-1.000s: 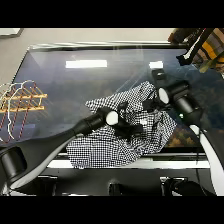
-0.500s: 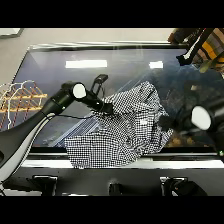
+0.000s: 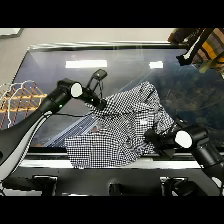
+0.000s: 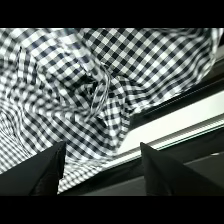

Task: Fold the clothes and pants, and hang the long-sleeved shirts on hangers.

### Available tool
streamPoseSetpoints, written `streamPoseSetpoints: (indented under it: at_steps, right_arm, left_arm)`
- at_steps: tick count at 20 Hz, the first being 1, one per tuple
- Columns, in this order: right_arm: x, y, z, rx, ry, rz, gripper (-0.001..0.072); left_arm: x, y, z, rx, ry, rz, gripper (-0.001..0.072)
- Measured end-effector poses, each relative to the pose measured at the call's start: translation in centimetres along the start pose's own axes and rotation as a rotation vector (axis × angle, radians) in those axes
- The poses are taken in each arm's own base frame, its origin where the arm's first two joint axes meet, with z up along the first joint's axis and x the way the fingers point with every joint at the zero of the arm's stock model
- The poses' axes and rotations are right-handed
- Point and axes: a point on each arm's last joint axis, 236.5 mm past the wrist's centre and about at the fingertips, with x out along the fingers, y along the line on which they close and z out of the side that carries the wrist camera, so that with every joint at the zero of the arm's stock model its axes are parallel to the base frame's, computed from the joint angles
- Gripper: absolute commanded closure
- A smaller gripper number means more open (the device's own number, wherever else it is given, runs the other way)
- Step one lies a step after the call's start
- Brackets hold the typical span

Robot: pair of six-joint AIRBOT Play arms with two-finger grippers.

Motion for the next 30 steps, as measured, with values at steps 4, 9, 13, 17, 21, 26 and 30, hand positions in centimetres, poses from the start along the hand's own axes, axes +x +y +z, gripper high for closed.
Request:
streamPoseSetpoints:
  at_steps: [4, 9, 13, 17, 21, 26, 30]
  right_arm:
    - [2.1, -0.2, -0.2, 0.094, 0.025, -0.011, 0.0394]
    - [3.7, 0.9, 0.9, 0.141, 0.004, 0.025, 0.0214]
    - [2.3, 2.5, 1.7, 0.144, -0.035, 0.096, 0.0194]
    - [0.8, 1.7, 2.4, 0.164, -0.089, 0.091, 0.0194]
    - [2.7, 1.2, 2.2, 0.203, -0.063, 0.059, 0.0315]
    - [4.8, 3.1, 1.8, 0.216, -0.007, 0.108, 0.0677]
    - [4.7, 2.6, 0.8, 0.168, 0.028, 0.086, 0.0676]
  left_arm:
    - [0.1, -0.2, 1.7, 0.155, -0.065, 0.023, 0.0168]
    - [0.4, -2.0, 3.4, 0.294, -0.129, 0.032, 0.0168]
    - [0.4, -3.2, 4.6, 0.337, -0.178, 0.037, 0.0168]
    - [0.3, -3.5, 5.2, 0.349, -0.201, 0.042, 0.0168]
    - [0.3, -3.6, 5.4, 0.352, -0.212, 0.045, 0.0168]
    - [0.7, -4.2, 5.8, 0.365, -0.229, 0.044, 0.0158]
    - [2.2, -6.9, 6.7, 0.454, -0.277, 0.01, 0.0157]
